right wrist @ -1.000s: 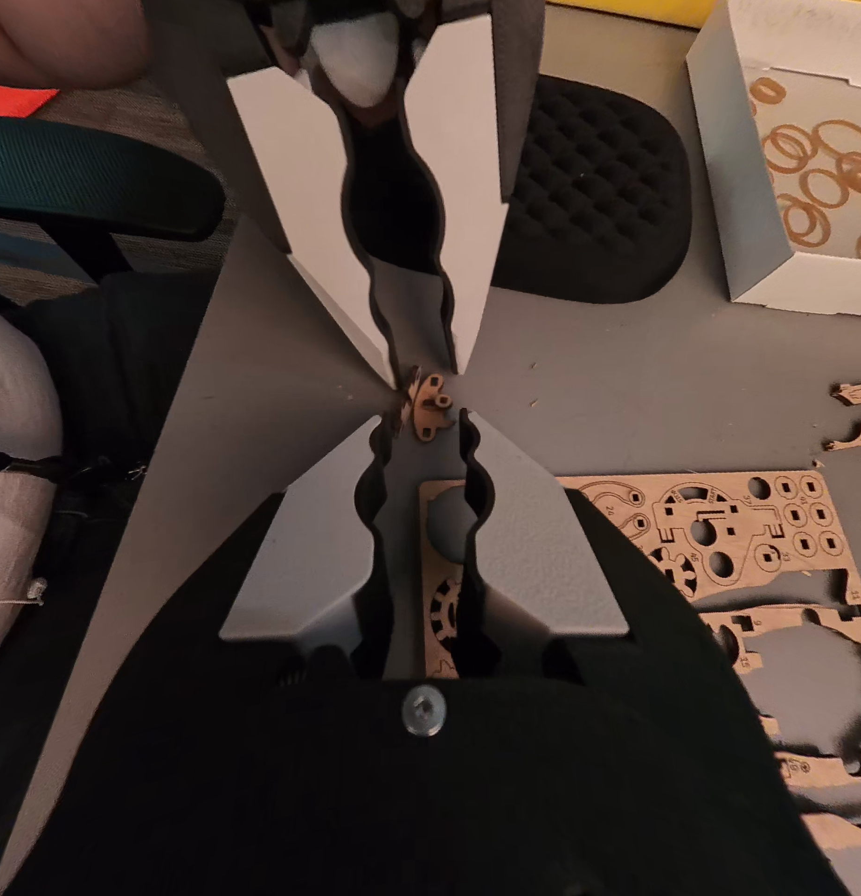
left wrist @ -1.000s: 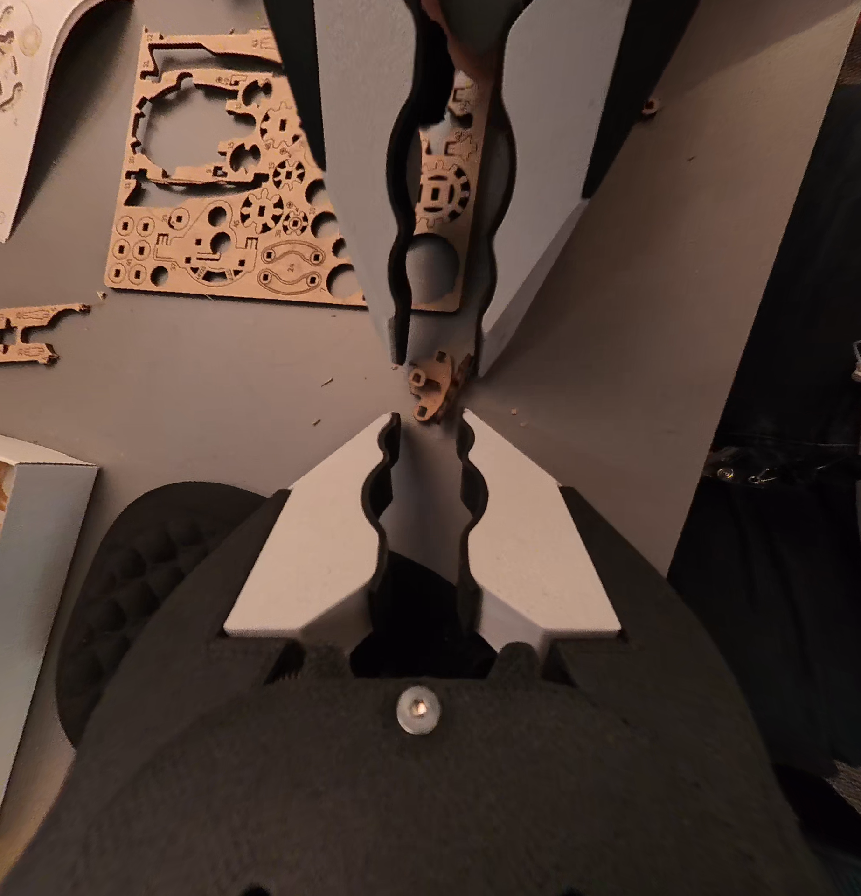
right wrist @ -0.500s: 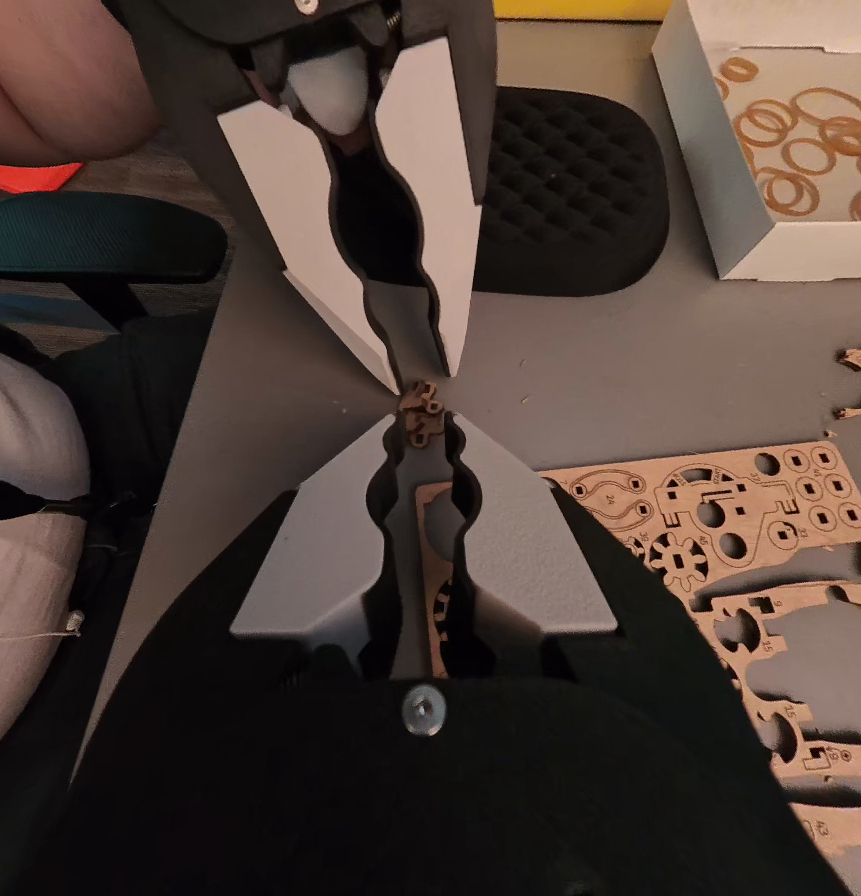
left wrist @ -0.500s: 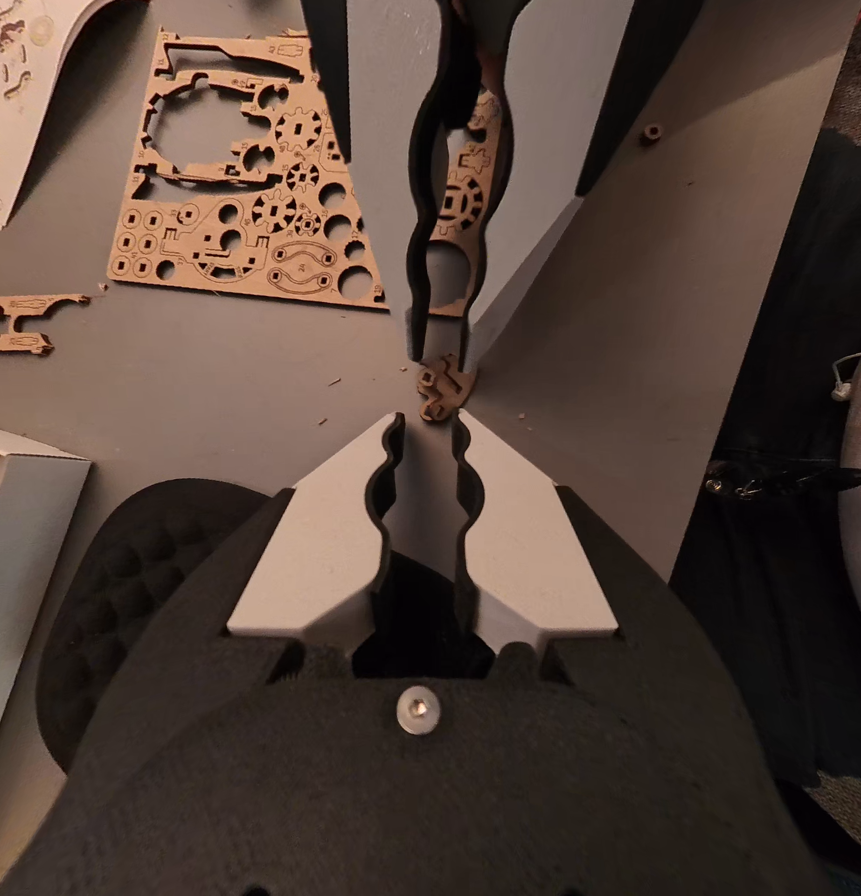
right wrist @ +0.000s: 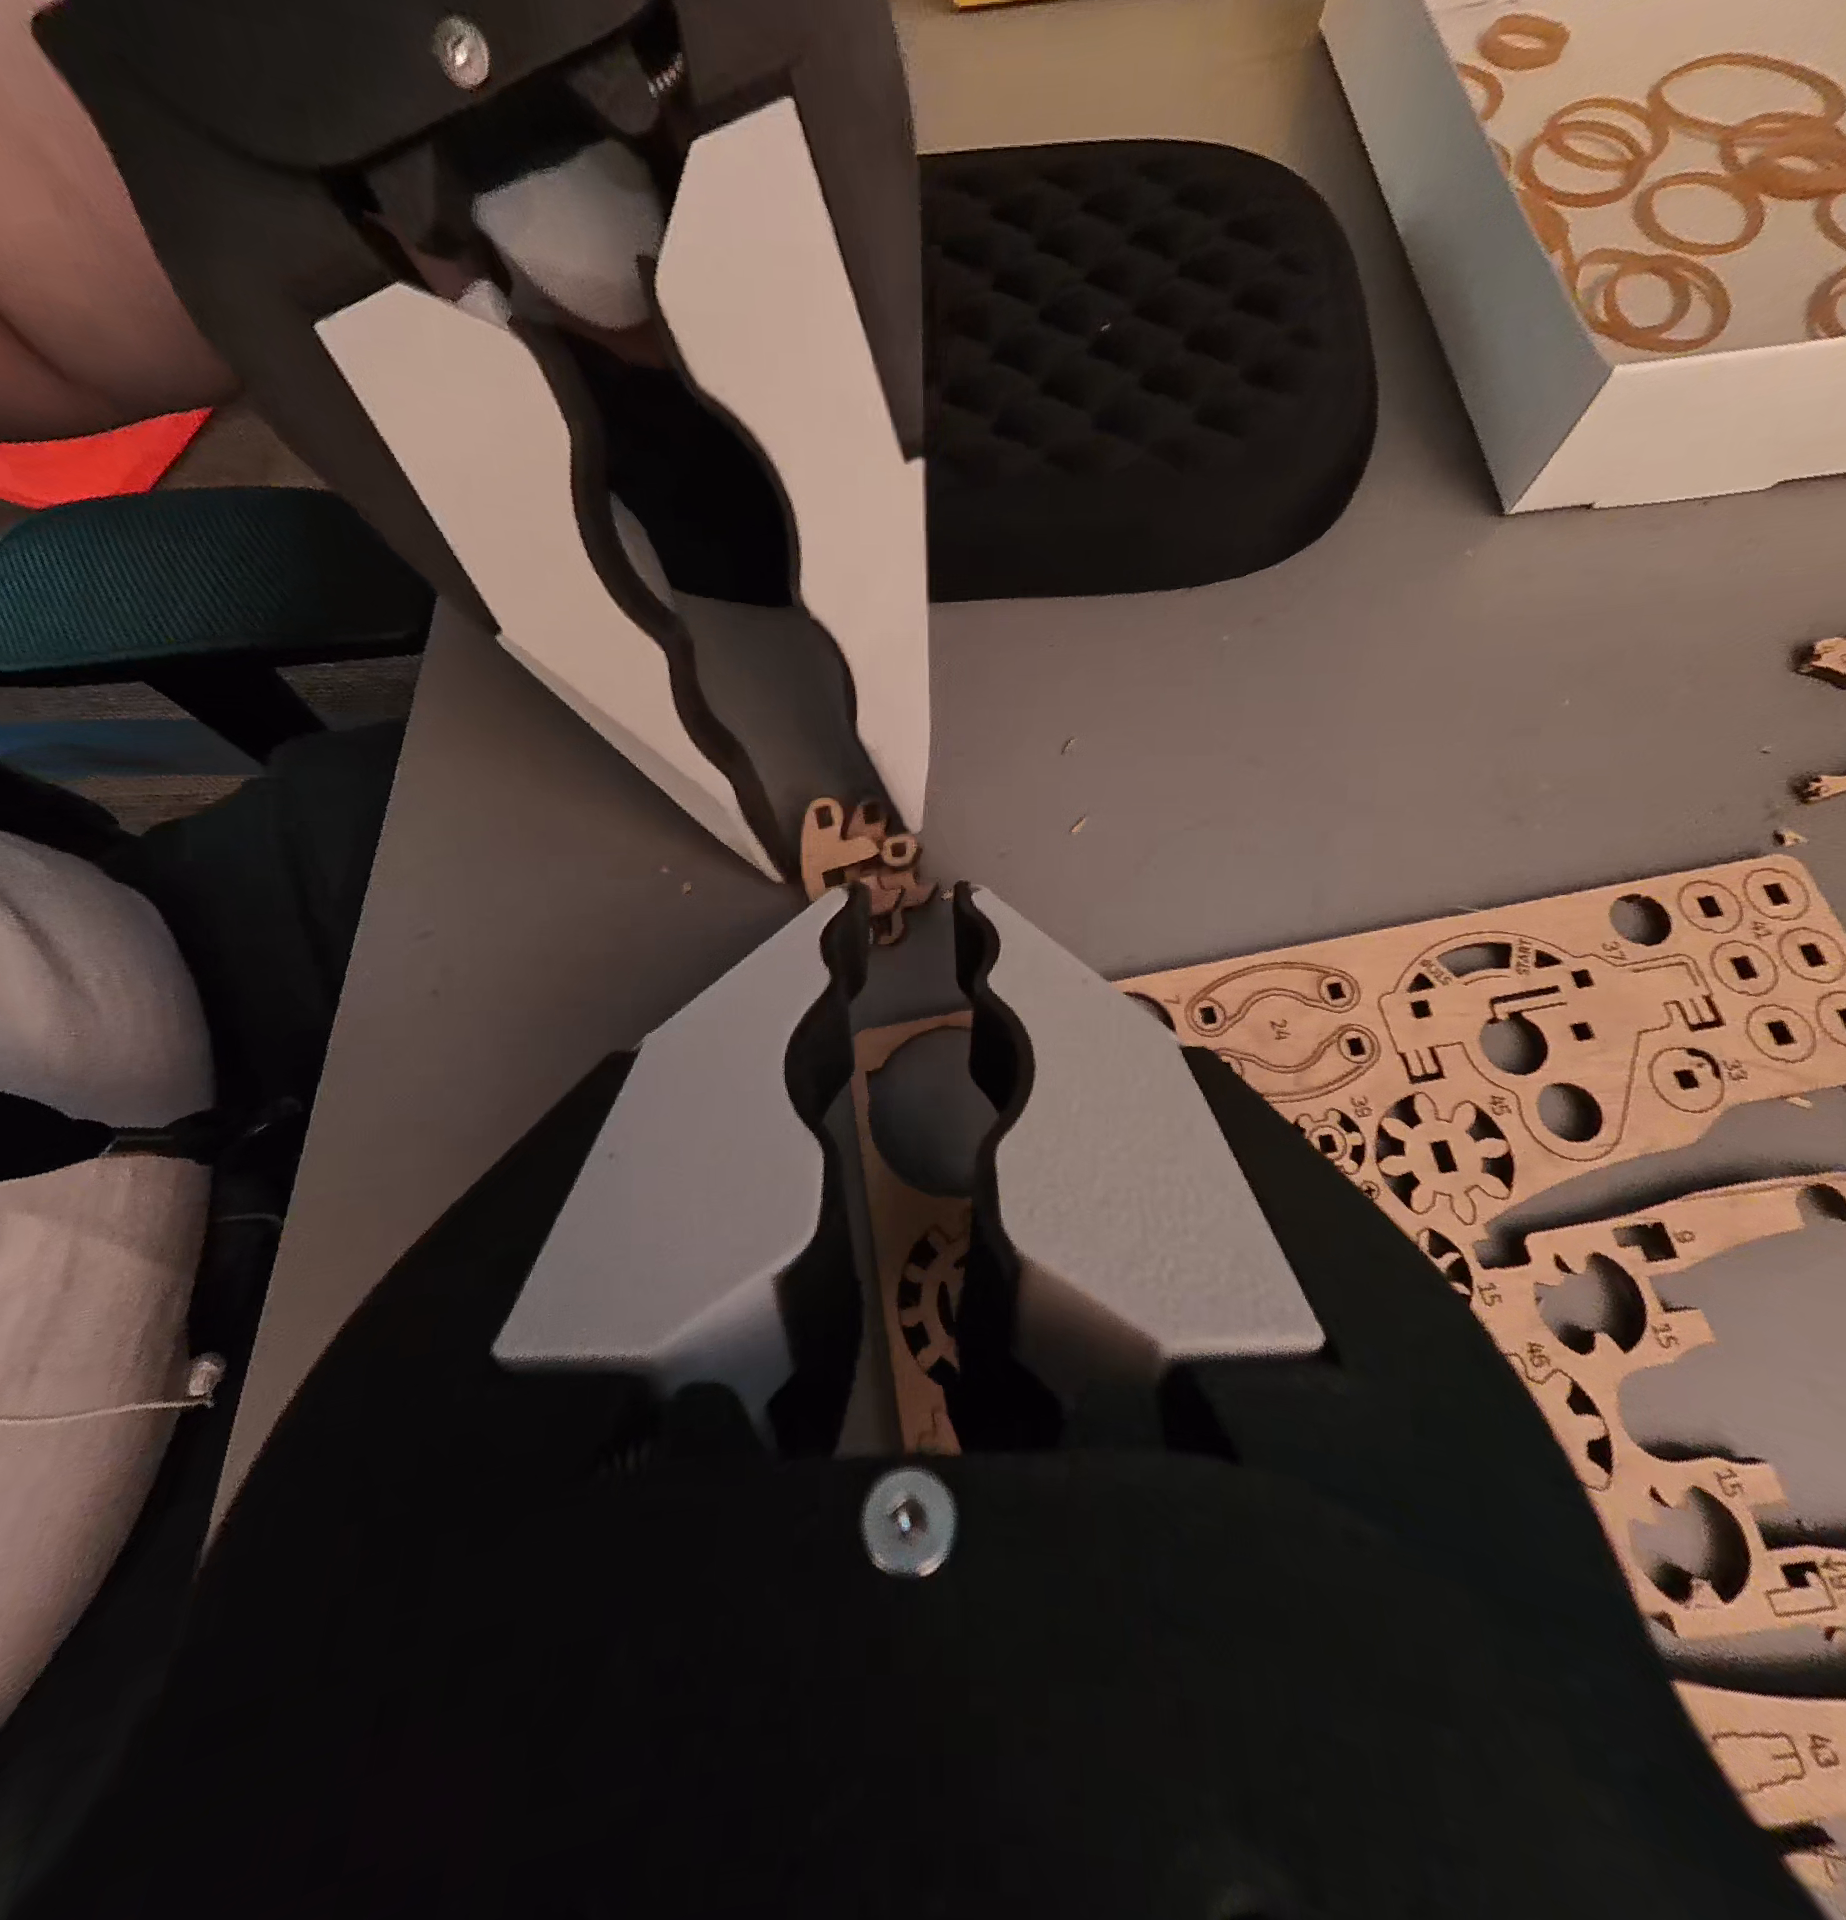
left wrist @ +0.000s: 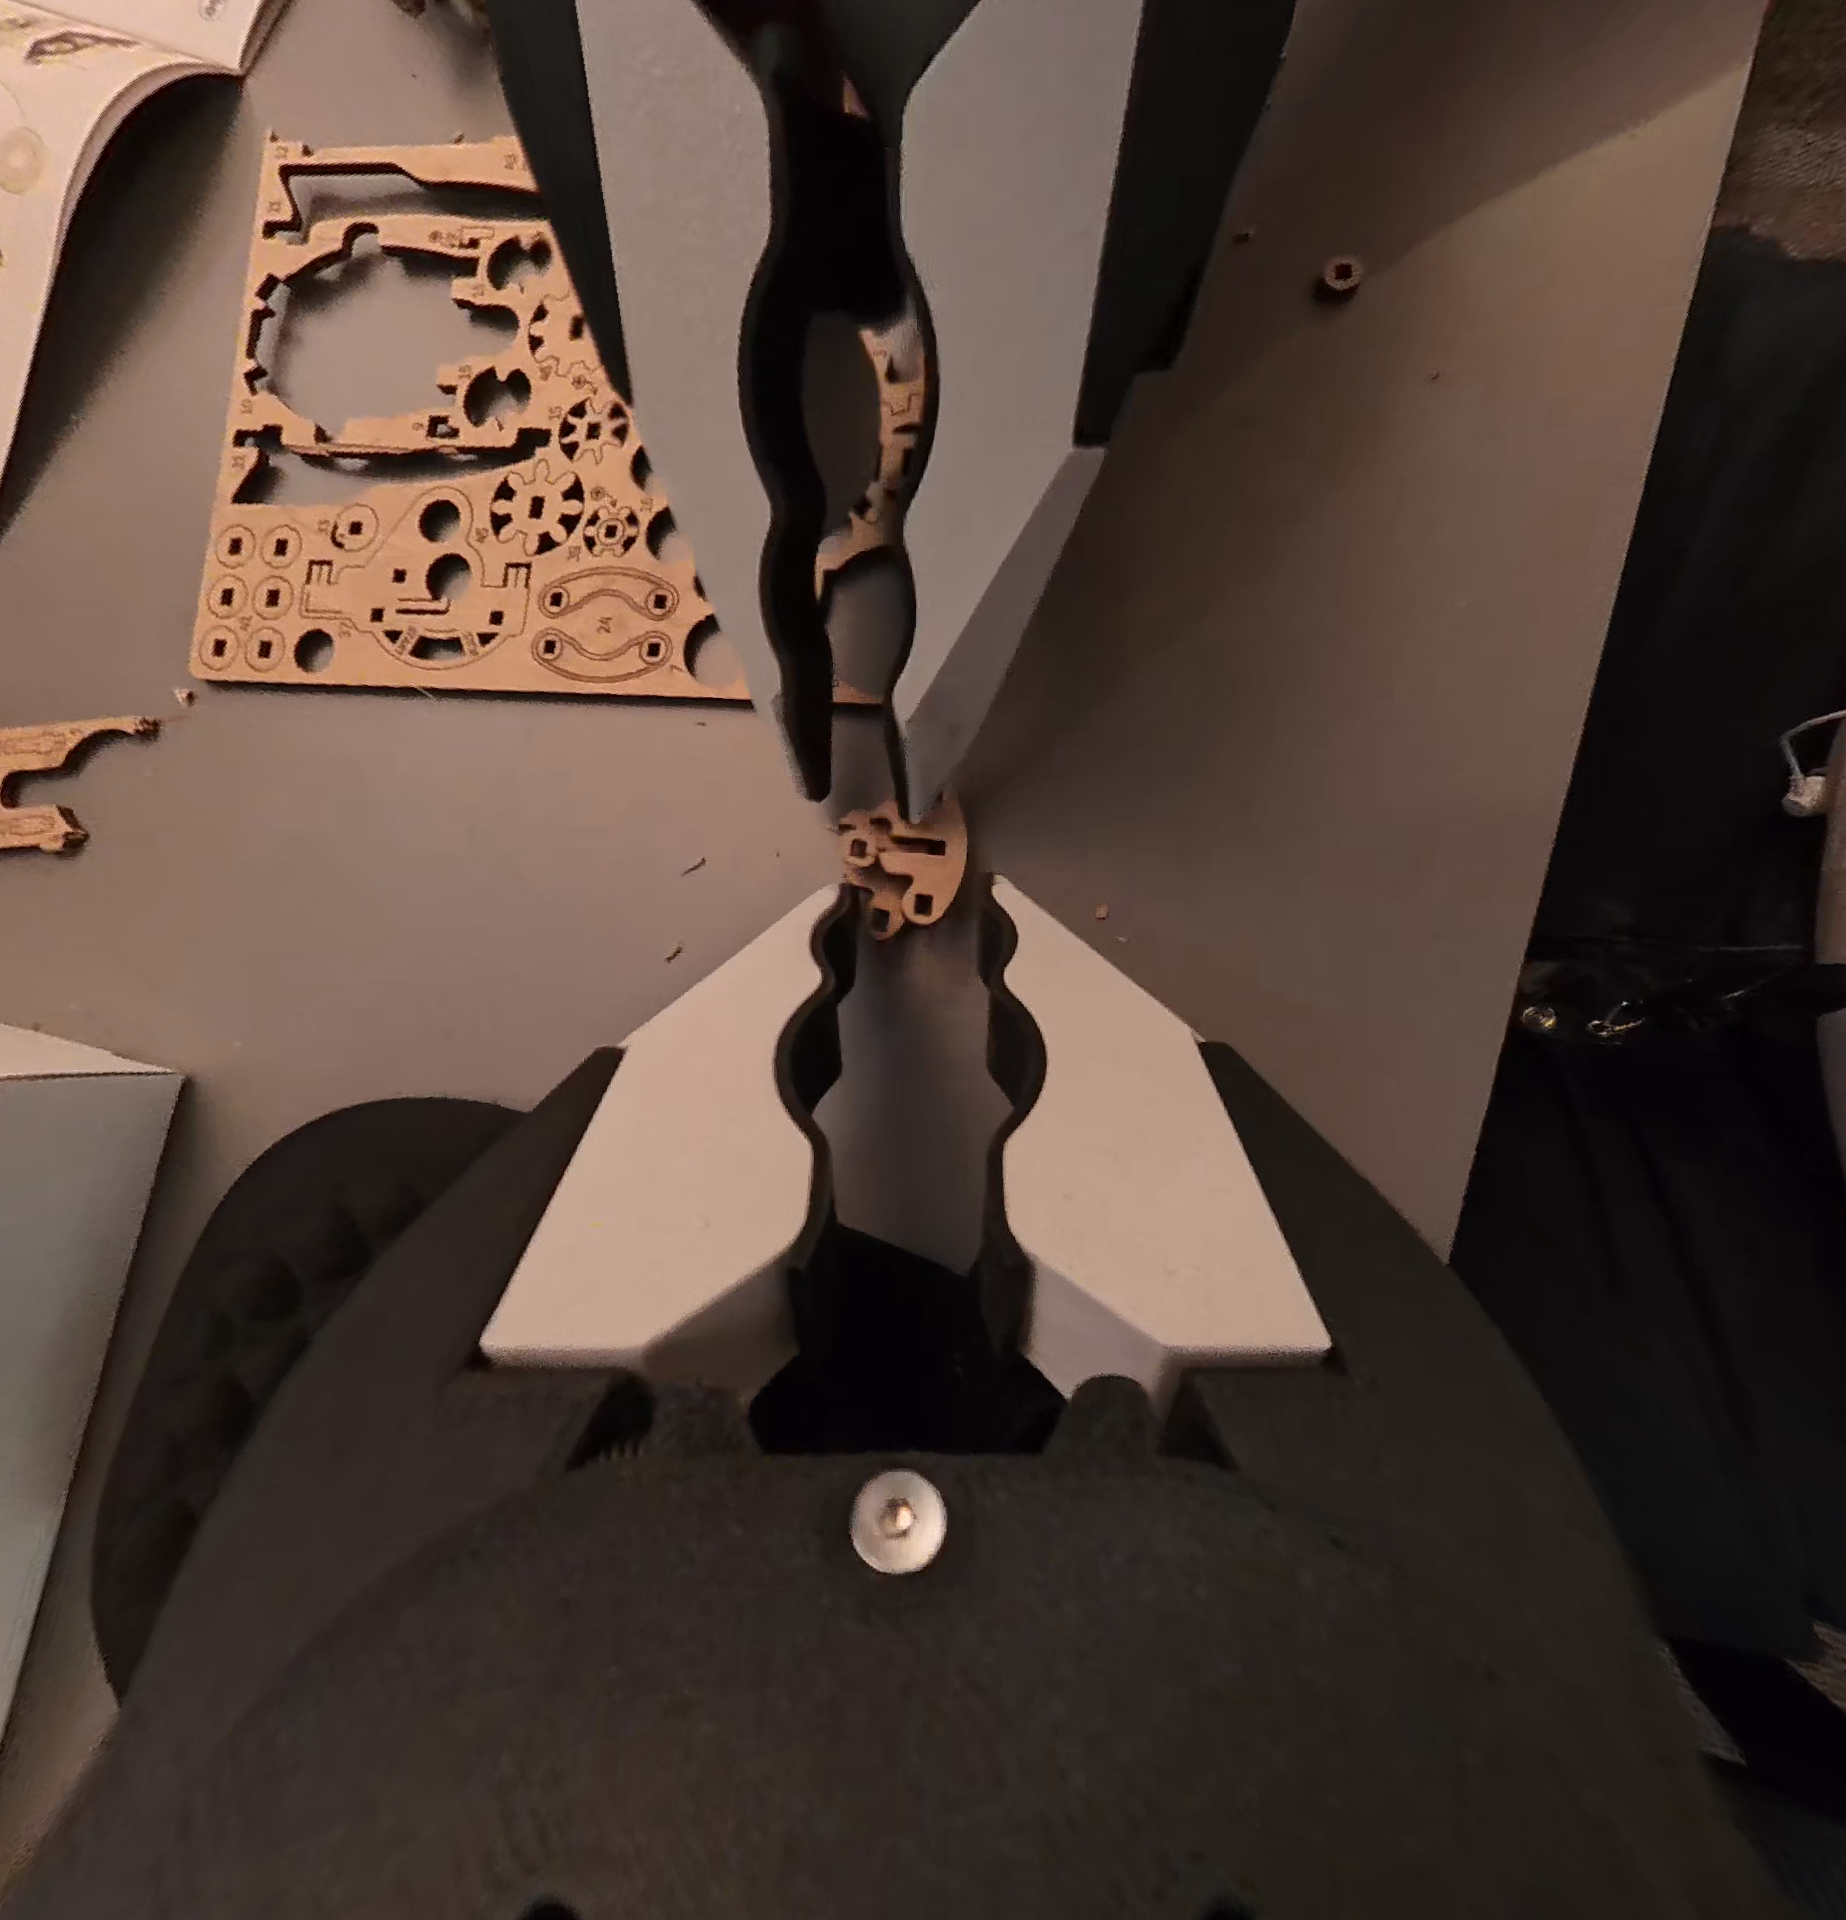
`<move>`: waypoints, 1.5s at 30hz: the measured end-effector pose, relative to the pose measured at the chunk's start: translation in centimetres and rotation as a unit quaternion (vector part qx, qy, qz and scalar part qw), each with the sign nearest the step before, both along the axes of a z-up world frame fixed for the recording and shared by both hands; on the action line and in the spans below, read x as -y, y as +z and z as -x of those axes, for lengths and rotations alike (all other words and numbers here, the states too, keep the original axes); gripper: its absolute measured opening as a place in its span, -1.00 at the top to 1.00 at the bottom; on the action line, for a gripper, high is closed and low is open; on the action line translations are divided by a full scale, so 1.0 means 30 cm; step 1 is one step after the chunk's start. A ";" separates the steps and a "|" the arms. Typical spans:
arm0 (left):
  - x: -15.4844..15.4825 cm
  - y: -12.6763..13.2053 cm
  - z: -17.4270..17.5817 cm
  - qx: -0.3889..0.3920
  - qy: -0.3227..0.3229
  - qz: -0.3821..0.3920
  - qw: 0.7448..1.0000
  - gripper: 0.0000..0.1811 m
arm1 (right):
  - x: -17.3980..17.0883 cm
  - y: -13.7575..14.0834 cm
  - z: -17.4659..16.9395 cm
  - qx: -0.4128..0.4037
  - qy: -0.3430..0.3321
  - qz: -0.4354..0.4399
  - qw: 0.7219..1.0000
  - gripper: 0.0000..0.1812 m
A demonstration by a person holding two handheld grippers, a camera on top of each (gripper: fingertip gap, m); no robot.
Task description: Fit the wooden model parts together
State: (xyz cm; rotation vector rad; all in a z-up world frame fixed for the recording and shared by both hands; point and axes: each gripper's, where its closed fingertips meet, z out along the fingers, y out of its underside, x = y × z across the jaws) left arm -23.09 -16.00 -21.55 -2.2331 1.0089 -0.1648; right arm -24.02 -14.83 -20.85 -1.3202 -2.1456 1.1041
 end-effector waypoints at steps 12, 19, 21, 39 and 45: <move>-0.009 0.000 -0.010 -0.012 0.002 -0.016 1.000 0.81 | 0.002 0.010 0.006 -0.005 -0.007 -0.010 1.000 0.84; -0.008 0.000 -0.019 0.003 0.005 -0.014 1.000 0.80 | 0.007 0.003 0.003 -0.007 0.000 -0.027 1.000 0.86; -0.008 0.000 -0.019 0.002 0.007 -0.014 1.000 0.80 | 0.006 0.016 0.000 -0.018 0.005 -0.028 0.999 0.85; -0.009 0.001 -0.018 -0.012 0.006 -0.018 1.000 0.80 | -0.014 0.001 -0.004 0.001 0.001 -0.001 1.000 0.79; -0.009 0.001 -0.018 -0.011 0.008 -0.017 1.000 0.81 | -0.014 0.000 -0.004 -0.003 0.005 -0.017 1.000 0.79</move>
